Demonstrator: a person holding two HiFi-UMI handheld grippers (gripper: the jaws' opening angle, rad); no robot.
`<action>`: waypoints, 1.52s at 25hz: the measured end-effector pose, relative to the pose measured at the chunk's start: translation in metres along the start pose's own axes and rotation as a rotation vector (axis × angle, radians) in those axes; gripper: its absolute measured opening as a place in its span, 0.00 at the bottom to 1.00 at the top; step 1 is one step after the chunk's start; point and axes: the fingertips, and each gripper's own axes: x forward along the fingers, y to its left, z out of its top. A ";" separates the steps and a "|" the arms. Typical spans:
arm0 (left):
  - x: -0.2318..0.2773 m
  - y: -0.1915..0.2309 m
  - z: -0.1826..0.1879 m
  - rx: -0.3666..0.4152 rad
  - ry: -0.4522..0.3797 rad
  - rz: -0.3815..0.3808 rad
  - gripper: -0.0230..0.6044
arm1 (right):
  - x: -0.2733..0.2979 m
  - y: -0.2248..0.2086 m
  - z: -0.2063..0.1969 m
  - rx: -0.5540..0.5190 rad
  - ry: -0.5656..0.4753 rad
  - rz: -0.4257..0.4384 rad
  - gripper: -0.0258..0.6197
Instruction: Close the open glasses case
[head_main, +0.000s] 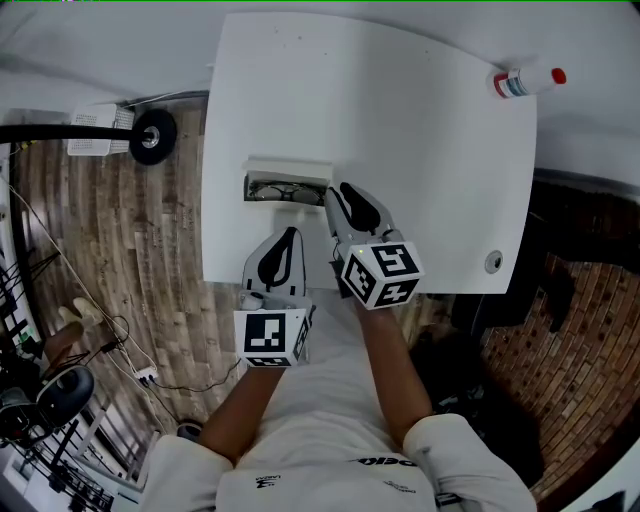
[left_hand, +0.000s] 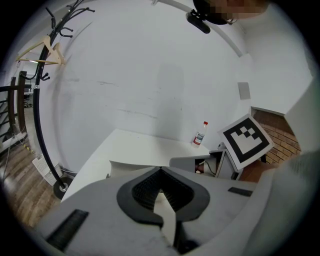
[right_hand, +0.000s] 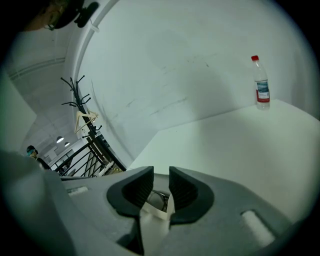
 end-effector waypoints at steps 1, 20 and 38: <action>0.000 0.000 0.000 -0.001 0.001 0.000 0.03 | 0.002 0.000 -0.001 0.006 0.003 0.003 0.17; 0.006 -0.011 -0.017 -0.007 0.035 -0.038 0.03 | 0.024 -0.005 -0.006 0.045 0.031 0.014 0.16; 0.006 -0.014 -0.024 -0.004 0.047 -0.065 0.03 | 0.028 -0.009 -0.014 0.029 0.065 0.009 0.12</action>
